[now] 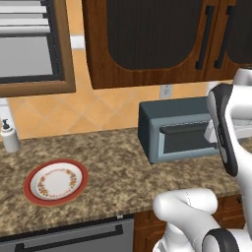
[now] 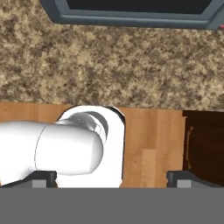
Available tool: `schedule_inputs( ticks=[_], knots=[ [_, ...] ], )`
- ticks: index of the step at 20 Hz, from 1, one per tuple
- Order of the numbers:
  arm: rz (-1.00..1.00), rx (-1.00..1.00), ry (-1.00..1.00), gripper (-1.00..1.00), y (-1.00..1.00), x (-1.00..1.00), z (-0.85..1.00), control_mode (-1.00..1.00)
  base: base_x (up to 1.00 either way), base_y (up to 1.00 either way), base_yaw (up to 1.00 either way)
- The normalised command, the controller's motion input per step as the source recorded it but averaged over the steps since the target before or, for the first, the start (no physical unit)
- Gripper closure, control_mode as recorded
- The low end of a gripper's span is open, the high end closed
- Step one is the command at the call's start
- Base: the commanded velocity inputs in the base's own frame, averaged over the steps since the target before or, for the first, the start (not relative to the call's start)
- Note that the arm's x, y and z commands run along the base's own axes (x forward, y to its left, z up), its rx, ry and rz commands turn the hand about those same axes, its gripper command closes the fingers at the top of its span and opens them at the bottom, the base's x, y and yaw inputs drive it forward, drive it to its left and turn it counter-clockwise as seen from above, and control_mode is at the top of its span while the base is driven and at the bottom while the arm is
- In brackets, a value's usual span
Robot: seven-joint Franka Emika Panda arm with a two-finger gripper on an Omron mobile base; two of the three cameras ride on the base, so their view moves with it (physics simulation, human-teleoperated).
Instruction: Pick up the kebab skewer and baguette bread, and place them inside the toaster oven. Close the toaster oven door and start by setting the timer.
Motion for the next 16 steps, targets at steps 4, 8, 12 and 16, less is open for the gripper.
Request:
schedule_inputs(
  ticks=[4,8,12,16],
  knots=[
    [0.0,0.06,-0.06,-1.0,-0.84,0.0,-0.07,-1.0,0.0,0.0,0.0],
    [0.0,0.12,-0.14,-1.0,-1.0,-0.1,-0.15,-1.0,0.0,0.0,0.0],
    [0.0,0.07,-0.16,-1.0,-0.77,-0.01,-0.13,-1.0,0.0,0.0,0.0],
    [0.0,0.03,-0.17,-1.0,-0.49,0.0,-0.14,-1.0,0.0,0.0,0.0]
  ],
)
